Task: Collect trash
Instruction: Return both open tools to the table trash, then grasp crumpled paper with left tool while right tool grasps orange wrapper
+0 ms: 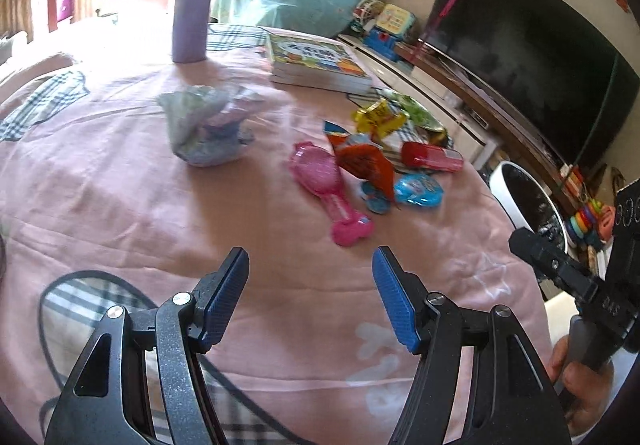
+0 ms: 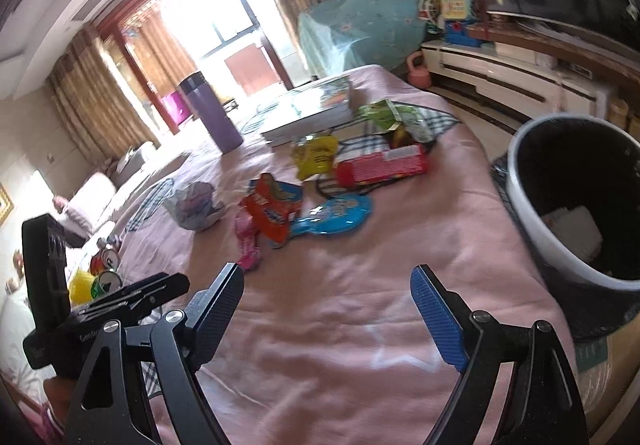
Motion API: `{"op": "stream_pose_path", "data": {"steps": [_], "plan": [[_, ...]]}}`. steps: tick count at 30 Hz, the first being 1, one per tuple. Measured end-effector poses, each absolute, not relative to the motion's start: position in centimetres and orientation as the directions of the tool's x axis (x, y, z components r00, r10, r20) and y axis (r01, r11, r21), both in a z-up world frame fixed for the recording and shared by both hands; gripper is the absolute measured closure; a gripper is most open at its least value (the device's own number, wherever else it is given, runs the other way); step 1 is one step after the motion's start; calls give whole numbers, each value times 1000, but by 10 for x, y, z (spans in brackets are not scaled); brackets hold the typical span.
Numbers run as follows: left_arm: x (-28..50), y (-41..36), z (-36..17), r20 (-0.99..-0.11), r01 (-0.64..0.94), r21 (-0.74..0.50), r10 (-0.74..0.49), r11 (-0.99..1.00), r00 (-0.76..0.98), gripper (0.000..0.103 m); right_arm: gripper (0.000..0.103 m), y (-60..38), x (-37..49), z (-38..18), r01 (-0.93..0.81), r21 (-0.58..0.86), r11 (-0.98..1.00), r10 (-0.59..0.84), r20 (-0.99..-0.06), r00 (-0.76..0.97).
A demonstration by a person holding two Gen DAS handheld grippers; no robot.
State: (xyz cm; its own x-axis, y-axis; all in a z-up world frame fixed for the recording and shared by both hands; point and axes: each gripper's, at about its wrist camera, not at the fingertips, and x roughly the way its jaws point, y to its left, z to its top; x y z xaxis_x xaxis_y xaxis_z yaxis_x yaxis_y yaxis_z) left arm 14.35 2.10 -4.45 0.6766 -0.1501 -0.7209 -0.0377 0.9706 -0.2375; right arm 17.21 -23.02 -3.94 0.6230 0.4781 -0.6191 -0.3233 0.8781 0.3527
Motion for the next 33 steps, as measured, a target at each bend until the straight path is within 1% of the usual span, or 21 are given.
{"op": "stream_pose_path", "data": {"steps": [4,8,12,14,16,19,22,24,25,26,27,28,29,31,33], "plan": [[147,37,-45,-721,-67,-232,-126,970,681,38,17,-213,175,-39,-365,338,868,496,-622,606],[157,53,-44,-721,-88,-223,-103,971,685,38,21,-196,179,-39,-397,310,864,500,-629,595],[171,65,-43,-717,-100,-209,-83,973,692,37,21,-179,189,-39,-433,292,853,511,-638,576],[180,73,-43,-709,-107,-211,-77,972,701,36,22,-170,193,-40,-449,282,848,515,-639,572],[191,77,-43,-705,-115,-194,-57,974,707,32,22,-161,198,-41,-463,274,843,518,-643,564],[212,84,-49,-717,-127,-174,-37,977,696,31,23,-146,211,-46,-480,252,840,513,-654,555],[229,91,-54,-720,-134,-179,-36,975,694,31,31,-135,225,-55,-485,238,841,502,-677,538],[236,93,-57,-720,-135,-176,-34,975,693,32,42,-130,234,-61,-479,233,846,492,-689,533],[238,93,-58,-718,-132,-177,-37,975,695,36,46,-128,238,-63,-476,235,847,490,-692,530],[240,93,-58,-711,-121,-180,-44,976,702,52,60,-127,242,-65,-474,236,848,489,-693,529],[241,92,-59,-712,-115,-177,-47,977,700,61,80,-127,244,-66,-472,235,849,487,-695,530],[242,91,-60,-716,-104,-178,-56,978,696,73,89,-127,244,-66,-471,232,851,484,-695,531],[241,89,-61,-715,-94,-179,-64,979,696,74,95,-128,243,-66,-471,231,851,483,-695,533],[237,86,-60,-708,-87,-162,-54,983,704,78,98,-132,239,-64,-472,236,849,491,-681,544],[231,82,-57,-705,-77,-170,-67,982,706,79,100,-138,234,-60,-469,241,850,496,-669,554]]}}
